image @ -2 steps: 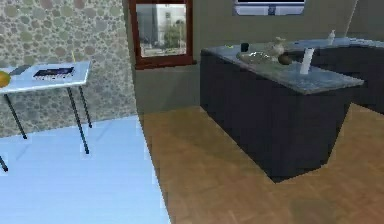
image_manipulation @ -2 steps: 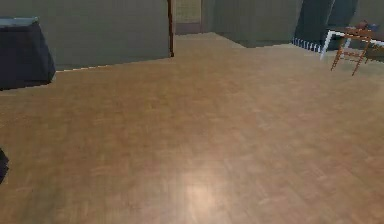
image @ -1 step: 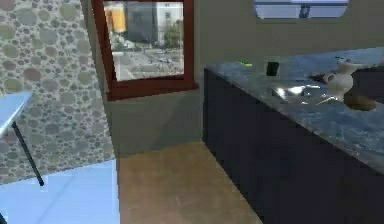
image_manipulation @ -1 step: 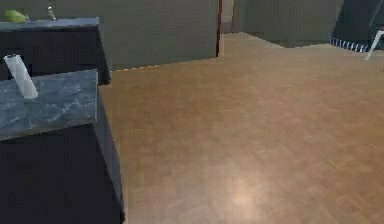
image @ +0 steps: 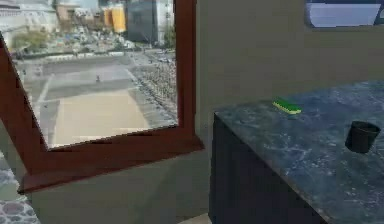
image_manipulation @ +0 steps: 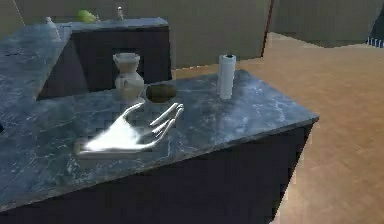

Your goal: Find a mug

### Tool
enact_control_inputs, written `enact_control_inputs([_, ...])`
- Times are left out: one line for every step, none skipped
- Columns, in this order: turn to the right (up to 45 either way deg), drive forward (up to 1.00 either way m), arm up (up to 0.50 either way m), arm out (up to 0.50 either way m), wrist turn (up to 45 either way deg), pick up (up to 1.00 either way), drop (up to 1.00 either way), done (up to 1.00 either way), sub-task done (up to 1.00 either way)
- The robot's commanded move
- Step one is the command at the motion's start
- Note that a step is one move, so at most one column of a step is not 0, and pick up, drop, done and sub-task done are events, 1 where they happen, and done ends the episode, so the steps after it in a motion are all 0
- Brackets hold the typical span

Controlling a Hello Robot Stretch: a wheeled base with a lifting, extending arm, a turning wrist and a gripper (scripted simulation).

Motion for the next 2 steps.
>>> enact_control_inputs([42.0, 0.0, 0.0, 0.0, 0.0, 0.0, 0.0, 0.0, 0.0])
enact_control_inputs([0.0, 0.0, 0.0, 0.0, 0.0, 0.0, 0.0, 1.0, 0.0])
